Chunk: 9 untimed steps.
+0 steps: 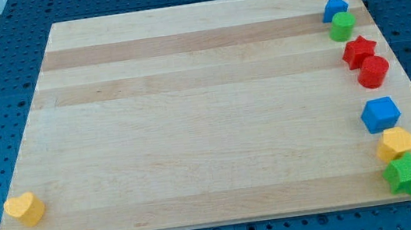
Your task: Separate the green circle from the blue triangle
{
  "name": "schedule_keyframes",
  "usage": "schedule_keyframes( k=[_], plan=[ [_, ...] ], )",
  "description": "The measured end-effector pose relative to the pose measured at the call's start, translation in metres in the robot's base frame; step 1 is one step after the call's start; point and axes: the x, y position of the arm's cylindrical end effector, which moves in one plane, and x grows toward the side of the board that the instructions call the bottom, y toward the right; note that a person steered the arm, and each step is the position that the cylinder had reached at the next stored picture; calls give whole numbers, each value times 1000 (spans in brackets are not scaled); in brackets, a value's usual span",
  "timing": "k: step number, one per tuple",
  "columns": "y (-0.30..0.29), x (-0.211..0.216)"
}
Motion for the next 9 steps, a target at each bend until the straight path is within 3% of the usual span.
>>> schedule_keyframes(
  k=[2, 3, 4, 9],
  plan=[
    [-57, 39],
    [-58, 39],
    [-87, 76],
    [-133, 122]
  ],
)
